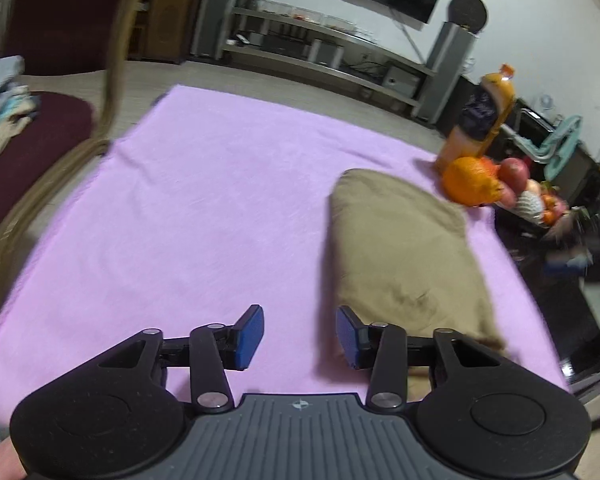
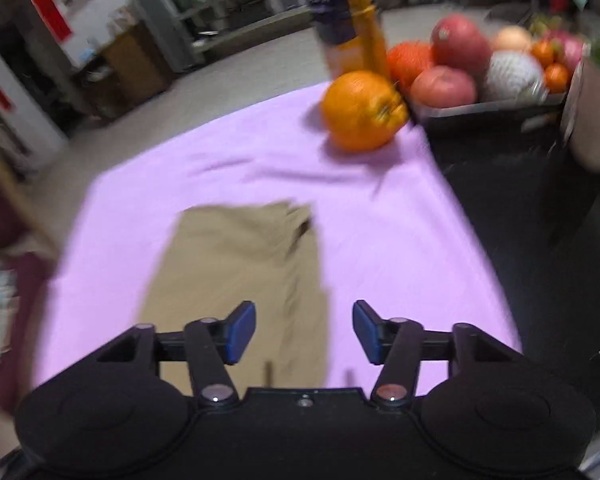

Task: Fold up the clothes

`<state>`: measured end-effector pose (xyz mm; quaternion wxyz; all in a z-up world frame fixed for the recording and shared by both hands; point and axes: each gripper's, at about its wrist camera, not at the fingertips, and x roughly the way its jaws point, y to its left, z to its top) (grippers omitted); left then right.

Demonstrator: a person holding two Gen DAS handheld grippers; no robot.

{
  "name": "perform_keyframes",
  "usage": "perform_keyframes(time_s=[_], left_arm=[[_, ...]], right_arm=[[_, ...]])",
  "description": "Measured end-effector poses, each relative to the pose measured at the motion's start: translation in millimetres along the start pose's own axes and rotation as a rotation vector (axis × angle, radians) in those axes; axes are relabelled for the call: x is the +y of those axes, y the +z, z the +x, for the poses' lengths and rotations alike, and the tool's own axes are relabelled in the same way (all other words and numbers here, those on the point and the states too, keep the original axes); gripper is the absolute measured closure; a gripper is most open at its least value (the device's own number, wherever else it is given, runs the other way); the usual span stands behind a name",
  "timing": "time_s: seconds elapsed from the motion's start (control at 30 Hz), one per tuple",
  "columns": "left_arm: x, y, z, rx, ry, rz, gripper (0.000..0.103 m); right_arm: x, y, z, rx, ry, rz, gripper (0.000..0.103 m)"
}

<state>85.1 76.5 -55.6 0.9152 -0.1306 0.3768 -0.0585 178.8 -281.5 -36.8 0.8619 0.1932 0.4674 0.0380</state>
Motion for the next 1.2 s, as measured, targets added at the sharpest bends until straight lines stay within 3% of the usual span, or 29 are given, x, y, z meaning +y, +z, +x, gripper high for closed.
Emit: perform_keyframes(time_s=[0.07,0.1,0.17,0.27,0.37,0.43,0.47,0.5,0.53,0.63,0.73,0.9,1.07,1.2], left_arm=[[-8.5,6.8,17.3,0.045,-0.033,0.009,0.052],[-10.0,7.1,28.0,0.071,-0.032,0.004,0.047],[-12.8,7.6,49.2,0.121,-0.032,-0.007,0.048],[-7.3,4.3,69.3,0.171,-0.067,-0.070,0.049],[-10.4,1.6,86.2,0.218,-0.120,-0.065,0.048],[-14.8,-0.2,94.3,0.242,-0.136,-0.057,0.051],[-17.0,-0.8,96.7,0.247,-0.139,-0.060,0.056],[-19.2,-1.5,99.1,0.252,-0.142,-0.062,0.069],[-22.0,-2.2,100.9,0.256,-0.143,-0.061,0.078],[-47.7,-3.2,87.6,0.221,-0.078,0.066,0.090],[-67.4,-4.2,72.6,0.194,-0.043,0.146,0.091],[-72.2,-16.6,46.6,0.198,-0.051,0.103,0.089],[-76.7,-36.7,60.4,0.237,0.029,0.108,0.081],[-74.4,-35.2,51.2,0.201,0.031,0.120,0.074]], right_arm=[[-0.2,-21.6,-5.9,0.034,0.057,-0.005,0.028],[-1.3,-30.3,0.1,0.055,0.081,0.008,0.028],[-8.3,-48.5,17.0,0.075,0.116,0.071,0.028],[-31.1,-73.6,36.9,0.060,0.159,0.253,0.028],[-47.1,-93.0,54.5,0.059,0.257,0.408,0.037],[-46.7,-99.9,61.0,0.032,0.285,0.429,0.050],[-43.7,-98.7,60.0,0.026,0.275,0.412,0.055],[-40.2,-96.5,58.0,0.024,0.259,0.390,0.069],[-36.7,-94.2,56.0,0.022,0.244,0.367,0.077],[-26.1,-87.4,50.0,0.016,0.197,0.300,0.084],[-12.8,-80.5,36.4,-0.004,0.150,0.222,0.085],[0.3,-77.2,1.0,-0.033,0.125,0.119,0.086],[-4.7,-96.7,18.8,0.003,0.063,0.109,0.085],[-12.0,-108.5,25.5,-0.022,0.042,0.138,0.073]])
